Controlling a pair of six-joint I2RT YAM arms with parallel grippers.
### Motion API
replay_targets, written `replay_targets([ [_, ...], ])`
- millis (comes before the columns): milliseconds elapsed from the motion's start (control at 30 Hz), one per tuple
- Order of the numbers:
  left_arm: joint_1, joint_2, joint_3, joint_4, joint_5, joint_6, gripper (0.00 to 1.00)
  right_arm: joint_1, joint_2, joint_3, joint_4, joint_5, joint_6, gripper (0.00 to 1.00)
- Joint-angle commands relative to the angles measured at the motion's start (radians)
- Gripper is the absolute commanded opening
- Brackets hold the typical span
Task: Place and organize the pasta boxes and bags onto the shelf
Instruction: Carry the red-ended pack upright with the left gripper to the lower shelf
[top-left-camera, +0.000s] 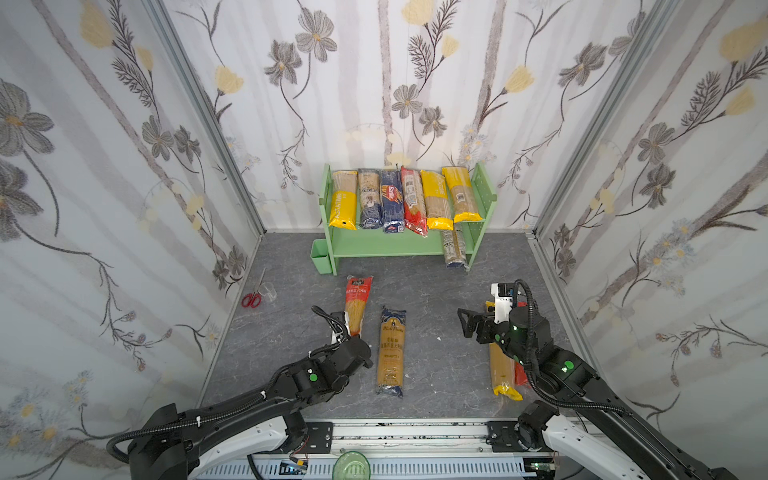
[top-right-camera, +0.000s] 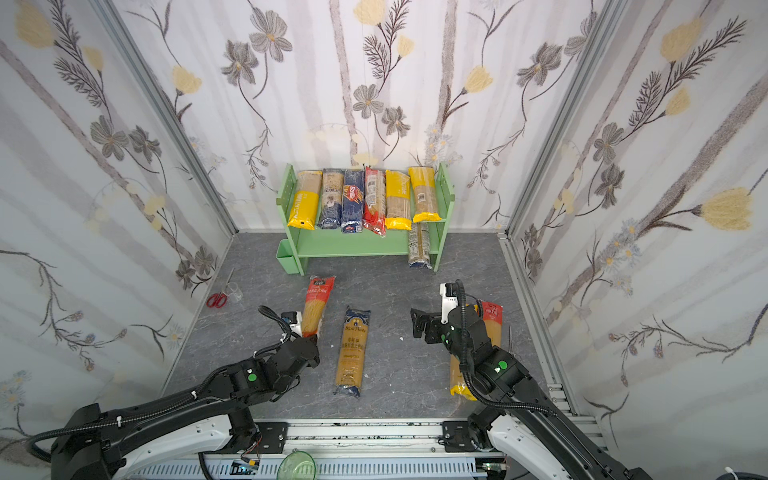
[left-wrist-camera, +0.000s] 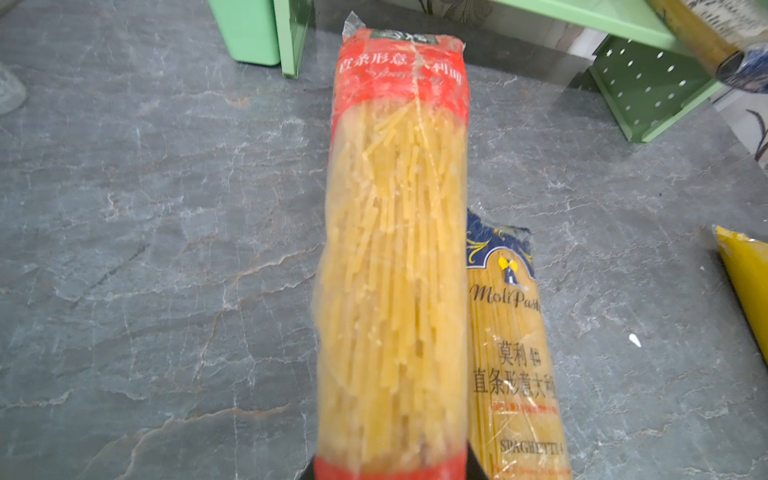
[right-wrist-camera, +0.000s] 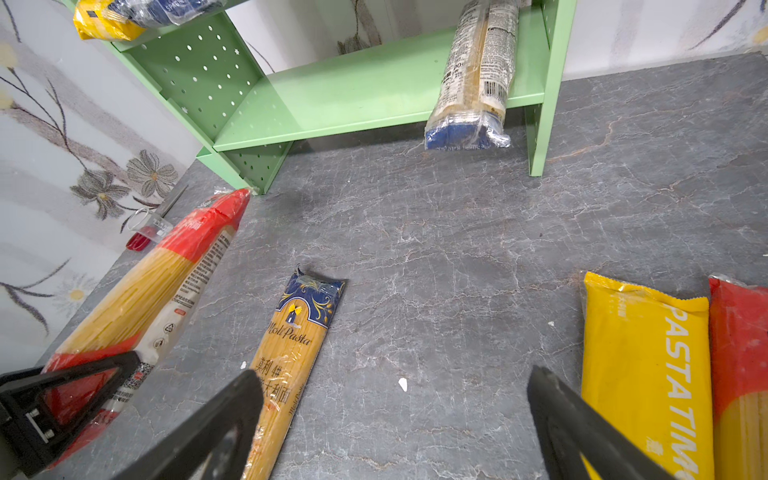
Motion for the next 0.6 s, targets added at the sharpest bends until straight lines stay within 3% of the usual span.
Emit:
replay_targets([
  [0, 0.033, 0.004, 0.044, 0.090, -0.102, 0.076, 0.00, 0.001, 0.003, -0.001, 0.055, -0.037, -0.004, 1.00],
  [267, 0.135, 0.059, 0.115, 0.138, -0.067, 0.184, 0.00, 0.006, 0.016, -0.068, 0.162, -0.171, 0.058, 1.00],
  [567, 0.252, 0.182, 0.194, 0.270, 0.014, 0.292, 0.00, 0.013, 0.052, -0.035, 0.170, -0.180, 0.060, 1.00],
])
